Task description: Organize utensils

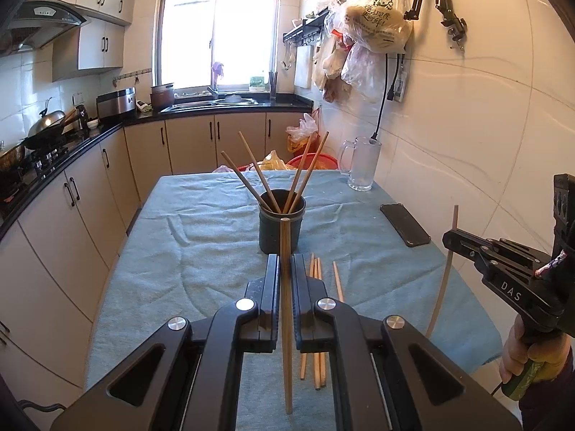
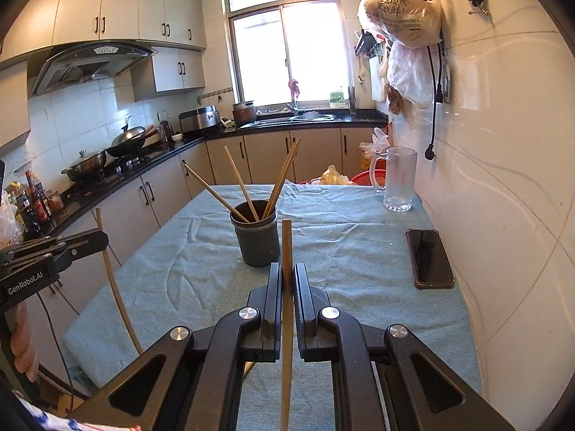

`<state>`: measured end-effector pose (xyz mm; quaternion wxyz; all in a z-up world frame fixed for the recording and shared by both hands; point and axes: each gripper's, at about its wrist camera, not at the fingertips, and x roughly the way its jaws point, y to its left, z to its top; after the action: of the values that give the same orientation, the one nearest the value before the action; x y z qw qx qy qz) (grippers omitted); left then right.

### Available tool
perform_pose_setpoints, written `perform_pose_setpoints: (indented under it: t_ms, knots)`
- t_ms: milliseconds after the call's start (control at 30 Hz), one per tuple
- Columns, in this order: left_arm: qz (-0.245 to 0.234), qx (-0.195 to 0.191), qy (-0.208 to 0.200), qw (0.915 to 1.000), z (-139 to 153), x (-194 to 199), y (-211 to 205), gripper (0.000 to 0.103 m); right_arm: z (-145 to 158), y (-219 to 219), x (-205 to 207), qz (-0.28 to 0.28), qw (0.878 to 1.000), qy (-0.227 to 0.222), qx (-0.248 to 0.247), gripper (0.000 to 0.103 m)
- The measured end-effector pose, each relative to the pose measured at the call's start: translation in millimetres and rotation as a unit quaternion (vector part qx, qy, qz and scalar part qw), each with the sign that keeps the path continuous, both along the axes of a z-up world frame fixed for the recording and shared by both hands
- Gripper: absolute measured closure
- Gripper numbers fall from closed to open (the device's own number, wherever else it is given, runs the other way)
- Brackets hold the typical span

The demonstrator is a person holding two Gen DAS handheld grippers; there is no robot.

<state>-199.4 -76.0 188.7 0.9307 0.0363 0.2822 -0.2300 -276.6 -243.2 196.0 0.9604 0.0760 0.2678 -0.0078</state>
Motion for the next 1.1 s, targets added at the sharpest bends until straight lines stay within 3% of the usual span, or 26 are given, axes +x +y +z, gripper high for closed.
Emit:
perform_pose_setpoints:
  t_ms: [633, 933, 1100]
  knots:
    - [-0.005, -0.001, -0.017, 0.9999, 18.5, 14.7, -7.9, 0.098, 12.2, -1.3, 11.6, 0.001, 1.0, -0.014, -0.001, 0.097]
    - [-0.006, -0.03, -0.018, 0.9994, 45.9, 43.4, -5.1, 0.098, 40.7, -5.7, 33.5, 0.004, 0.999, -0.041, -0.006, 0.097]
    - [0.0, -0.051, -0.046, 0.9976, 76.1, 65.0, -8.1, 0.098, 66.2, -5.0, 59.6, 0.008, 0.998, -0.069, -0.005, 0.097]
